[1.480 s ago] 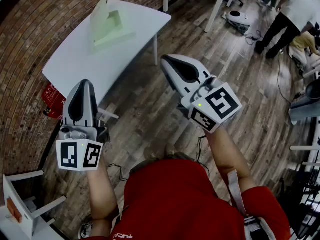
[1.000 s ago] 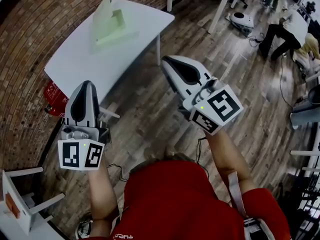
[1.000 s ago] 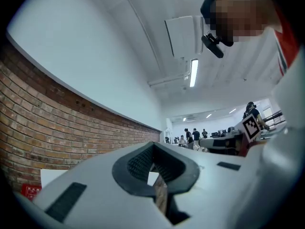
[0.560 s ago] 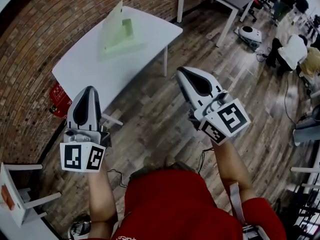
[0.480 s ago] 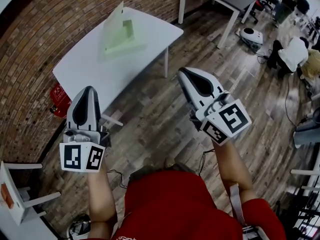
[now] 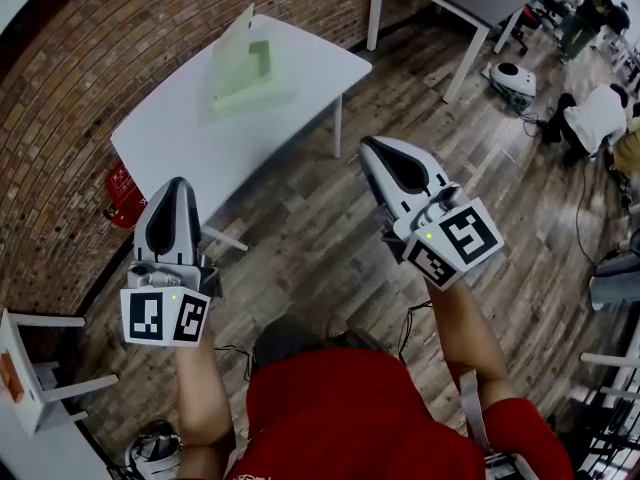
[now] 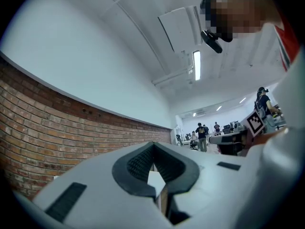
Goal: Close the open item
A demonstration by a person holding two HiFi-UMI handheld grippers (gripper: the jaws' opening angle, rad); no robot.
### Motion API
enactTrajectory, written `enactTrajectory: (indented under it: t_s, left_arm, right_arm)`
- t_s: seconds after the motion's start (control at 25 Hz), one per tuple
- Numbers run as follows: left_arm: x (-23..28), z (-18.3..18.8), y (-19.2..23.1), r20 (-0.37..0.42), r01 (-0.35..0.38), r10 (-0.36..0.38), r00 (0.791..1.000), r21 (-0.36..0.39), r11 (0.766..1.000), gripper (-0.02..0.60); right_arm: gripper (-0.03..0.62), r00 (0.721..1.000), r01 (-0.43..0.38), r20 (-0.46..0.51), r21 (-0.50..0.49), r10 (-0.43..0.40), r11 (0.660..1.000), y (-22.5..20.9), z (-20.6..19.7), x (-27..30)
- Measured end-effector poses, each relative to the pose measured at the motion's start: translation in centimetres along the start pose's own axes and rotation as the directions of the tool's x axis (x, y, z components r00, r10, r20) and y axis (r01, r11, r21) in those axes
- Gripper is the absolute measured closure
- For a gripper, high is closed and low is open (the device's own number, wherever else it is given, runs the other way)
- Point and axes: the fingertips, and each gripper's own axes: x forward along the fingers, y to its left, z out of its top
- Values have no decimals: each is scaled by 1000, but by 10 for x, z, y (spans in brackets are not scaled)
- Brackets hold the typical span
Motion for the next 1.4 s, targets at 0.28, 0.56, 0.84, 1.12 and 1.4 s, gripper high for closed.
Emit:
enactTrajectory:
  t_s: [0.28, 0.56, 0.84, 1.12, 1.4]
  left_arm:
    - [10, 2, 8, 6, -26, 26, 1000, 22, 999, 569]
    - [43, -15, 28, 0, -41, 41, 999, 25, 999, 569]
    - [96, -35, 54, -16, -27, 28, 999, 42, 999, 569]
    - [141, -49, 80, -31, -6, 8, 999, 75, 997, 569]
    - [175, -62, 99, -47, 18, -14, 999, 92, 996, 568]
  right_arm:
    - [562, 1000, 15, 4, -4, -15, 1000, -17, 4, 11]
    - [562, 999, 34, -14, -18, -34, 999, -40, 3, 41]
    - [562, 999, 36, -38, -37, -37, 999, -64, -2, 90]
    - [562, 997, 47, -53, -27, -48, 999, -86, -12, 140]
    - [562, 996, 60, -66, -25, -61, 998, -99, -18, 182]
